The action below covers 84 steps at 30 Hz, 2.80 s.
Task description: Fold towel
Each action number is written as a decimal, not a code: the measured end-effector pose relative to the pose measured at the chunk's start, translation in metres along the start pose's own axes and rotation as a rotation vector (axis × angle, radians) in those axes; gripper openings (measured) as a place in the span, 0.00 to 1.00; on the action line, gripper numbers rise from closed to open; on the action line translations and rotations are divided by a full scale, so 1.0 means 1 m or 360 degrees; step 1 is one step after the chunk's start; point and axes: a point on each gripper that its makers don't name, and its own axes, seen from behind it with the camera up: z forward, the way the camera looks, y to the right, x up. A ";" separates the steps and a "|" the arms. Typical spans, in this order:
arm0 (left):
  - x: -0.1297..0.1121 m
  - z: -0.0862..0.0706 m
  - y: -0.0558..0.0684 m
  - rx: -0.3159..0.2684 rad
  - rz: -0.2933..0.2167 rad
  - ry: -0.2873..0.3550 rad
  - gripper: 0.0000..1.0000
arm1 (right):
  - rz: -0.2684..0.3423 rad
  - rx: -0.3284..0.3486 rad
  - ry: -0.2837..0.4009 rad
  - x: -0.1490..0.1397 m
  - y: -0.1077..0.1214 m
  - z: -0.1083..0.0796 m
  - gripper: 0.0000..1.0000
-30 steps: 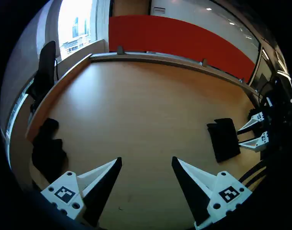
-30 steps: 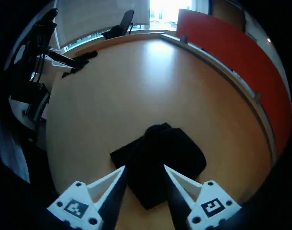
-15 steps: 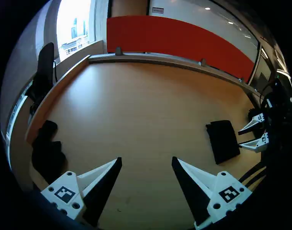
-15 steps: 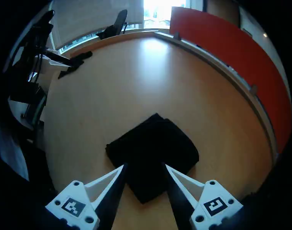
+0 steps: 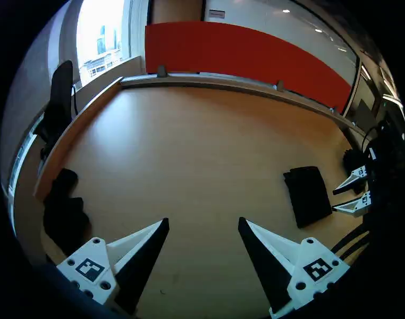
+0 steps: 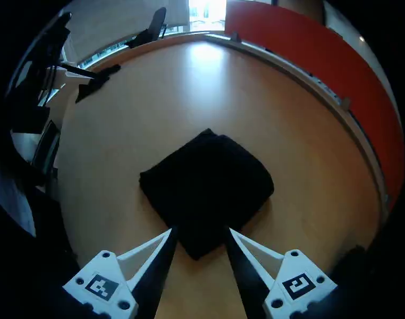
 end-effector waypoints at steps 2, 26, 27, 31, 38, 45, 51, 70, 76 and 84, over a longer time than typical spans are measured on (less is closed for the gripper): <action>0.000 0.000 0.001 0.0000 0.0003 -0.0001 0.97 | 0.0007 -0.0003 -0.0007 -0.004 0.001 0.000 0.65; -0.003 0.000 0.003 -0.0003 0.0003 -0.0011 0.97 | 0.0064 0.0012 -0.0112 -0.042 -0.008 0.014 0.64; -0.003 0.000 0.004 -0.0004 0.0003 -0.0012 0.97 | 0.0066 0.0011 -0.0114 -0.043 -0.008 0.014 0.63; -0.003 0.000 0.003 -0.0006 -0.0001 -0.0012 0.97 | 0.0078 0.0013 -0.0127 -0.046 -0.009 0.016 0.56; -0.003 0.000 0.003 -0.0007 -0.0001 -0.0012 0.97 | 0.0096 0.0016 -0.0133 -0.047 -0.009 0.018 0.41; -0.003 0.000 0.003 -0.0008 -0.0002 -0.0012 0.97 | 0.0125 0.0013 -0.0131 -0.048 -0.008 0.016 0.22; -0.005 0.000 0.003 -0.0007 0.0001 -0.0016 0.97 | 0.0126 0.0004 -0.0117 -0.047 -0.007 0.015 0.05; -0.009 0.003 0.006 -0.0036 -0.0007 -0.0007 0.97 | 0.0119 -0.0062 -0.0038 -0.013 0.001 -0.011 0.04; -0.007 0.003 0.007 -0.0046 0.0010 0.0010 0.97 | 0.0091 -0.0098 0.0027 0.015 0.007 -0.027 0.04; -0.005 0.003 0.004 -0.0048 0.0011 0.0032 0.97 | 0.0072 -0.0126 0.0116 0.054 0.014 -0.047 0.04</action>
